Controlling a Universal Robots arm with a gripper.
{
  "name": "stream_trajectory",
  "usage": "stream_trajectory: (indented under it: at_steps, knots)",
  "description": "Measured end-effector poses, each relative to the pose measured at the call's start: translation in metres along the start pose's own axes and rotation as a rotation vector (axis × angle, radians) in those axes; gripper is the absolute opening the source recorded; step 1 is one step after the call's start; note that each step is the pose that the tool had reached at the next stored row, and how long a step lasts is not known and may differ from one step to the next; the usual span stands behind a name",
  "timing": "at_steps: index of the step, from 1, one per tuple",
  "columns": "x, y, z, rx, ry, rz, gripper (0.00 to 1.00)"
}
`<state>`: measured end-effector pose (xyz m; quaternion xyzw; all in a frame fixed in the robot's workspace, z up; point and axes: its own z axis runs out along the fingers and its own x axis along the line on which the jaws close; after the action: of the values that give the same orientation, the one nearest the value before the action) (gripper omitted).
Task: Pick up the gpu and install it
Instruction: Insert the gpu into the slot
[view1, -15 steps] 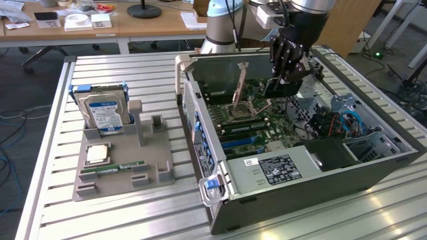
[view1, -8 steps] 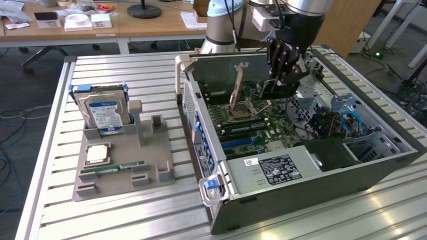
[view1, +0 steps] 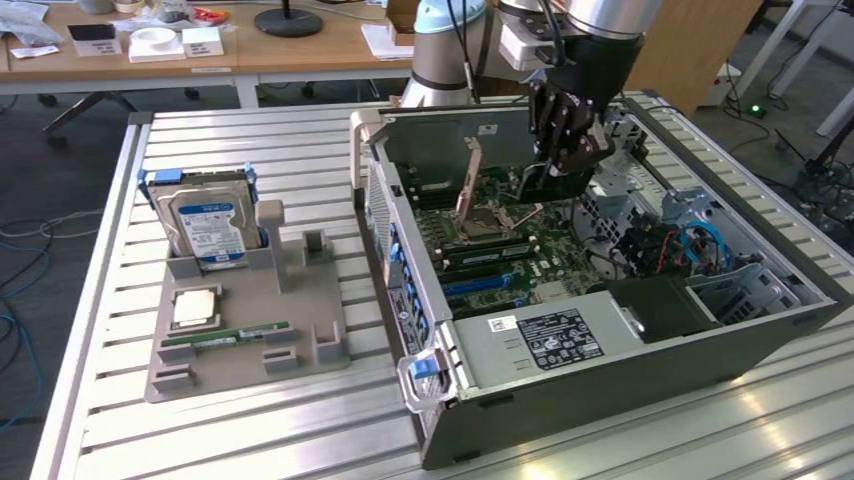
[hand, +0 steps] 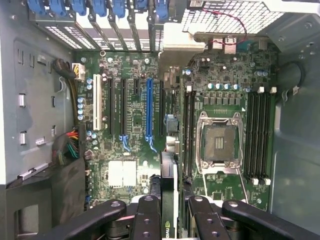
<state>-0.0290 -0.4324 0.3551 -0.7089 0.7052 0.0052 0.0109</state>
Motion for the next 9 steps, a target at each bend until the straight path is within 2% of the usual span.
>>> stream_trajectory:
  at_steps: [9]
  knots:
    - [0.0000, 0.0014, 0.0011, -0.0003, -0.0001, -0.014, 0.26]
